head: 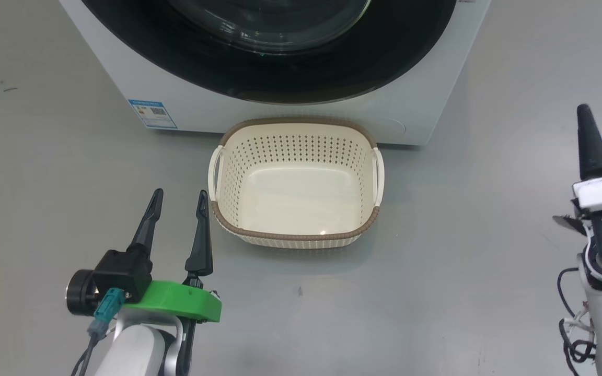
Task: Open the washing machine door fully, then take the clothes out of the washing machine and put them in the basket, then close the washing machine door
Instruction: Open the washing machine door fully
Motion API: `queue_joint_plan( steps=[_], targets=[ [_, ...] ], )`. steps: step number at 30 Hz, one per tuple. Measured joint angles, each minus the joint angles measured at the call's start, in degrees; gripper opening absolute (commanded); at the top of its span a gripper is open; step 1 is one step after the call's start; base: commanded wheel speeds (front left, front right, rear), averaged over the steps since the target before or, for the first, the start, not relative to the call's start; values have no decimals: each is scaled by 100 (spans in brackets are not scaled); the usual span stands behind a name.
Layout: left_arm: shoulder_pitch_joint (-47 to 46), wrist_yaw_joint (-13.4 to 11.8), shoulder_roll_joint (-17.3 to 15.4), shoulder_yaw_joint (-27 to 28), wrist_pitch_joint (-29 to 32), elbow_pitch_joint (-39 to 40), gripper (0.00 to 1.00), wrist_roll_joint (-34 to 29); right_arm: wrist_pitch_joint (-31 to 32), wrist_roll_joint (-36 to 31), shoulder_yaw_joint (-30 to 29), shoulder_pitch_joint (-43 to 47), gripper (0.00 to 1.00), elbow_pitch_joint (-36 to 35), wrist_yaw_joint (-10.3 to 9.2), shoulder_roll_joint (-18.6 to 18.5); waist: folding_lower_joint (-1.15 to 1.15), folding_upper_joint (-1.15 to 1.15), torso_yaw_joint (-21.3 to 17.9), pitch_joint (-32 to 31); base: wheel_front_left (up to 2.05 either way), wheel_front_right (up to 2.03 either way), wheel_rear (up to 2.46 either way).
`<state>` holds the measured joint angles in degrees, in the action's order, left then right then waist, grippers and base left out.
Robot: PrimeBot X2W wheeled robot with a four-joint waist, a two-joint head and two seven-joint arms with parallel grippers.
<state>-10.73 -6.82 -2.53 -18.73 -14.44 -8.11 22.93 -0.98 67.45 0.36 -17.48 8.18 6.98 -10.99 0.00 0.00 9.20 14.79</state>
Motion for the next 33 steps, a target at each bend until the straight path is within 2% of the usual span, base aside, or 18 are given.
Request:
queue_joint_plan(
  steps=[7,13,17,23,33],
  targets=[
    [-176,0,10,-30,0,238,100,5,678,1034,-513,-723,0,-56,0,-323,0,0,188,475,0,0,0],
    [-246,0,13,-148,0,331,100,78,1173,1421,-760,-1305,0,92,0,-694,0,0,345,836,0,0,0],
    [-360,0,19,-264,0,405,100,88,1544,1701,-765,-1688,0,219,-24,-806,0,0,453,1043,0,0,0],
    [-486,-1,31,-454,0,503,100,142,2054,2138,-772,-2221,0,417,-263,-934,0,0,641,1285,0,0,0],
    [-569,-1,40,-611,0,563,100,240,2718,2312,-632,-3013,0,644,-523,-1279,0,0,964,1537,0,0,0]
  ],
)
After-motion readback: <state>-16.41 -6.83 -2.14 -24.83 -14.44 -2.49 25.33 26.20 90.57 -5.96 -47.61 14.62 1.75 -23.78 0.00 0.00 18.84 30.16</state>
